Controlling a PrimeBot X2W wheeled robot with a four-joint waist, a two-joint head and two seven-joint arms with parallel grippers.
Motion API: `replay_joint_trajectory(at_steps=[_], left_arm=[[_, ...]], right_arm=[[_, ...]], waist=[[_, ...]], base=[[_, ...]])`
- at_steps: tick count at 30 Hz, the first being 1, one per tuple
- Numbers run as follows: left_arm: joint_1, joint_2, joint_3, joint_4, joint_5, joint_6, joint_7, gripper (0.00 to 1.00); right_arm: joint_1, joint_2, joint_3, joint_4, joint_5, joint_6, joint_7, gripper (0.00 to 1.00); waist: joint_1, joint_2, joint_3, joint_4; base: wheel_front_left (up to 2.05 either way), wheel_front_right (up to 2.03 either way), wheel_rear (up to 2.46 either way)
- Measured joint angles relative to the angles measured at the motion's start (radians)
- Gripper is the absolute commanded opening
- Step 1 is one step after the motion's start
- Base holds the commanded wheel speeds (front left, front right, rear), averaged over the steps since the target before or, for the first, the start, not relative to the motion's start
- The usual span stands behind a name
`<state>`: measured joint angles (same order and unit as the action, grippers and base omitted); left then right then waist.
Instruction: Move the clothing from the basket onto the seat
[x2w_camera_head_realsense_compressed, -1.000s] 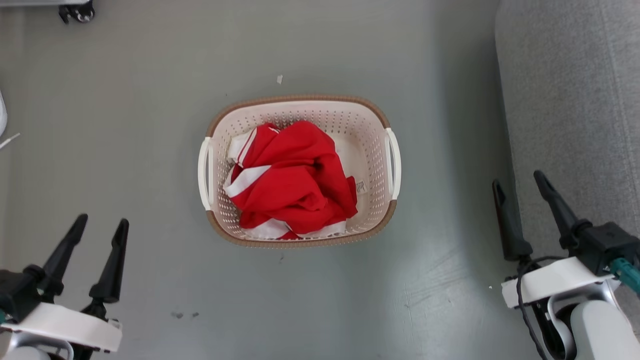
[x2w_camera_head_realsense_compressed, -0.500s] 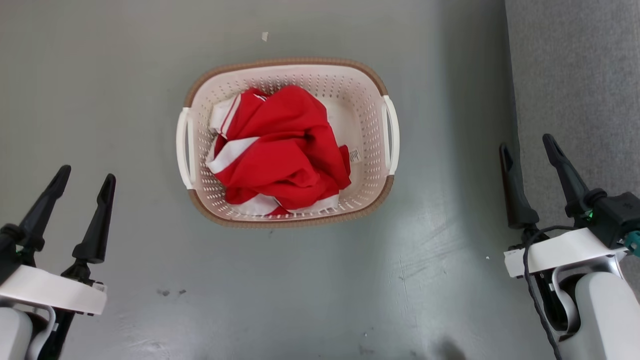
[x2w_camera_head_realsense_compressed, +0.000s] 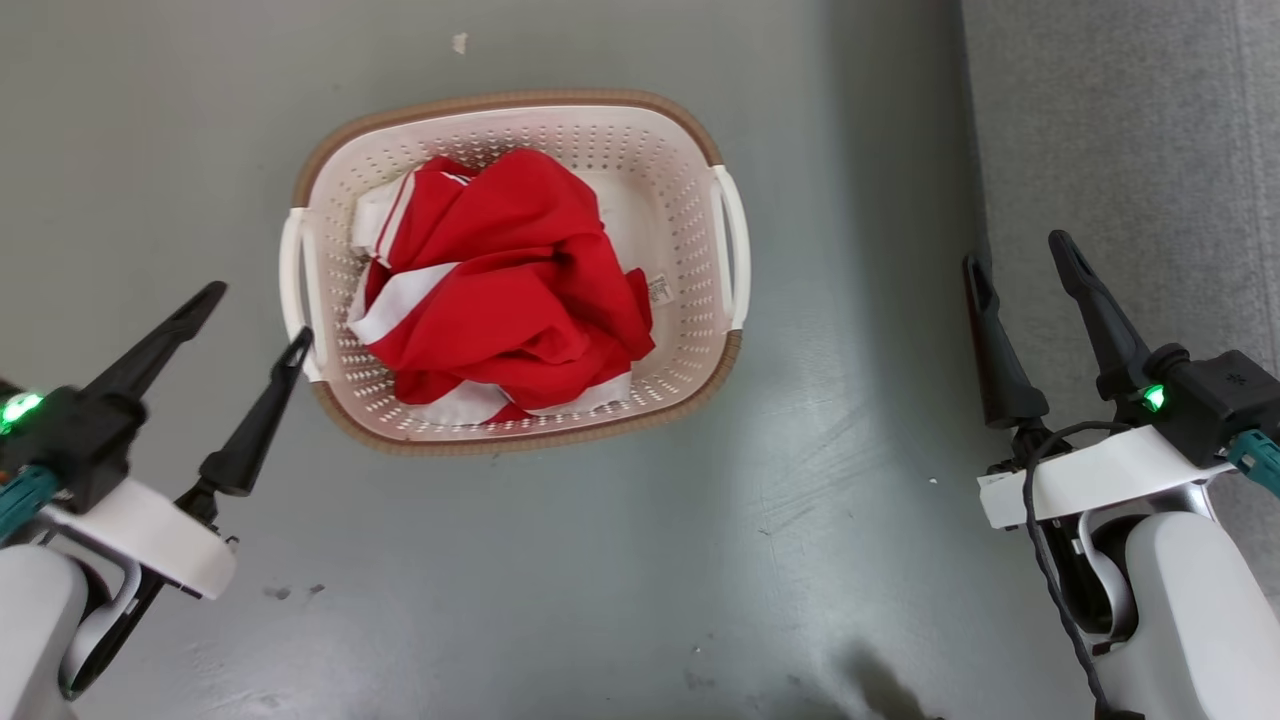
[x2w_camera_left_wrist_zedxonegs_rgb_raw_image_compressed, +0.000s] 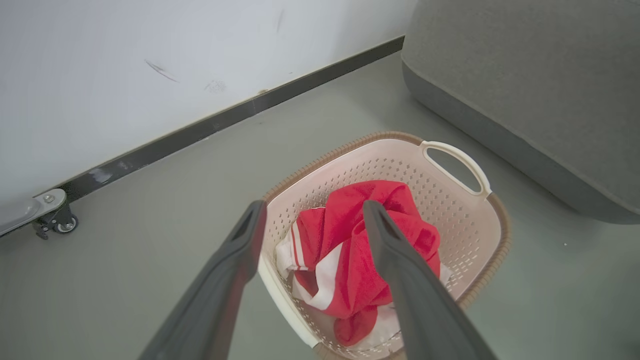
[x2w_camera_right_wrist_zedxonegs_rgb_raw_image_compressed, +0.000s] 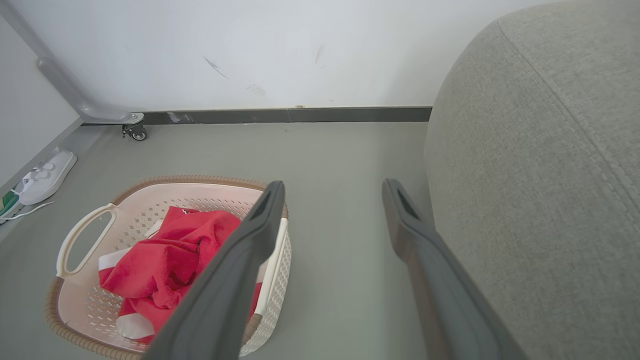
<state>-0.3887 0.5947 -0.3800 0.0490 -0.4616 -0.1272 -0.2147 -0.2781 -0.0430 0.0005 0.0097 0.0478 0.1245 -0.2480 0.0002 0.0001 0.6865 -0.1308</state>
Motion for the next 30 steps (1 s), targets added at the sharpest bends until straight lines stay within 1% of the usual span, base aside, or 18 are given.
replay_joint_trajectory(at_steps=[5,8,13,15,20,25,27,30], left_arm=[[-0.073,0.027,-0.1,0.003,0.005,0.0,0.062,1.0],[-0.112,0.036,-0.143,0.013,0.005,0.0,0.099,1.0],[-0.176,0.055,-0.235,0.065,0.008,0.0,0.192,1.0],[-0.2,0.061,-0.249,0.083,0.006,0.0,0.218,1.0],[-0.237,0.067,-0.277,0.124,0.001,0.0,0.26,1.0],[-0.27,0.07,-0.283,0.166,-0.041,0.0,0.299,1.0],[-0.285,0.08,-0.283,0.185,-0.041,0.0,0.316,1.0],[-0.299,0.109,-0.285,0.212,-0.04,0.0,0.343,1.0]], right_arm=[[-0.002,0.0,0.014,-0.006,0.024,0.0,-0.001,1.0],[-0.002,0.0,0.021,-0.013,0.034,0.0,-0.004,1.0],[0.007,0.001,0.04,-0.043,0.071,0.0,-0.007,1.0],[0.009,0.001,0.043,-0.055,0.096,0.0,-0.007,1.0],[0.037,0.002,0.046,-0.074,0.115,0.0,-0.007,1.0],[0.101,0.003,0.045,-0.086,0.142,0.0,-0.007,1.0],[0.111,0.004,0.044,-0.095,0.153,0.0,-0.007,1.0],[0.111,0.005,0.048,-0.099,0.167,0.0,-0.007,1.0]], waist=[[0.0,0.0,0.006,-0.03],[0.0,0.0,0.009,-0.049],[0.0,0.0,0.017,-0.093],[0.0,-0.0001,0.021,-0.109],[0.0,-0.0001,0.031,-0.141],[0.0,0.0,0.049,-0.182],[0.0,0.0,0.057,-0.198],[-0.0001,0.0,0.07,-0.22]], base=[[0.0,0.0,0.0],[0.0,0.0,0.0],[0.0,0.0,0.0],[0.0,0.0,0.0],[0.0,0.0,0.0],[0.0,0.0,0.0],[0.0,0.0,0.0],[0.0,0.0,0.0]])
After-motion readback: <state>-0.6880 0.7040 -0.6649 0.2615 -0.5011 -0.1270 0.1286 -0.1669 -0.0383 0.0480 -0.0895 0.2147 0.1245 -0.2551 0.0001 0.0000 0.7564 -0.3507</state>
